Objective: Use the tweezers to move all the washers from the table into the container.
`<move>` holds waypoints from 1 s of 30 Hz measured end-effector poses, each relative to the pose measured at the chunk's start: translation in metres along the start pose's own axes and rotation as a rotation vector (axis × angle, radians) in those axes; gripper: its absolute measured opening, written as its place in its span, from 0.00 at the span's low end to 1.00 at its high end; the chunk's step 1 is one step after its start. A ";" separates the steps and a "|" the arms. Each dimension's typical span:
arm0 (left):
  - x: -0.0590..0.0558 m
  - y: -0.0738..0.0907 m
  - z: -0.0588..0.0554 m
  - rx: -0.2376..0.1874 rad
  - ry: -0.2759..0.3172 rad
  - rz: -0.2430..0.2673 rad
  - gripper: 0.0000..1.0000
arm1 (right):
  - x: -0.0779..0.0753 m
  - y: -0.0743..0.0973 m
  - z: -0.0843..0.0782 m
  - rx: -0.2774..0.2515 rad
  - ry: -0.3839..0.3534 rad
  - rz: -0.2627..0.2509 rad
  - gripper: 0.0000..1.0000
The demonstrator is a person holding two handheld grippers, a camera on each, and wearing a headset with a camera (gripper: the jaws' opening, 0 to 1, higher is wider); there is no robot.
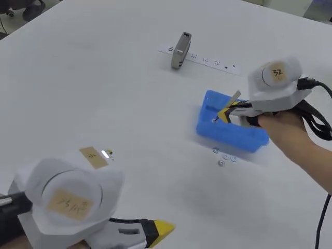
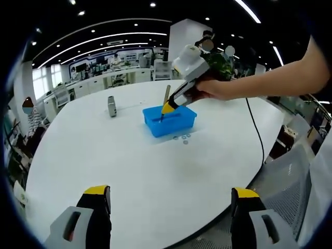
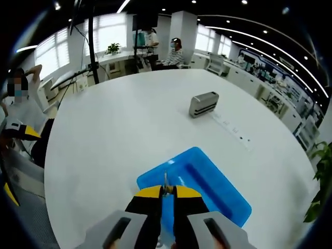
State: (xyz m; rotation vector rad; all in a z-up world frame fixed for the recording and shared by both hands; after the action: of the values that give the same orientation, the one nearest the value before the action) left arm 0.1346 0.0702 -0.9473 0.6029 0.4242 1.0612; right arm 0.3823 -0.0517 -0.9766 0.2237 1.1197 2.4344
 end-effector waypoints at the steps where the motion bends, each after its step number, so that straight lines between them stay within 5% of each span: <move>1: 0.000 -0.001 0.000 -0.001 0.002 -0.002 0.98 | -0.002 -0.004 -0.002 0.003 -0.007 -0.002 0.03; 11: 0.001 -0.004 0.001 -0.007 0.021 0.007 0.97 | -0.011 -0.026 -0.015 0.027 -0.078 0.005 0.03; 30: 0.004 -0.001 -0.001 -0.009 0.022 0.019 0.98 | -0.008 -0.018 -0.009 0.026 -0.087 0.021 0.04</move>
State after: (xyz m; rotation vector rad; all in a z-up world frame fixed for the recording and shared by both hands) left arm 0.1370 0.0740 -0.9486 0.5891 0.4334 1.0886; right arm 0.3918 -0.0514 -0.9959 0.3481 1.1160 2.4053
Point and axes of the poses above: the centre of the closed fingertips' face, and the gripper's own axes: y roughly backward along the fingers, x roughly to its left, z roughly out of its top, the point moved 5 cm from there along y, roughly backward along the fingers, and after that the axes turned 2 degrees about z, right-handed, at the moved point
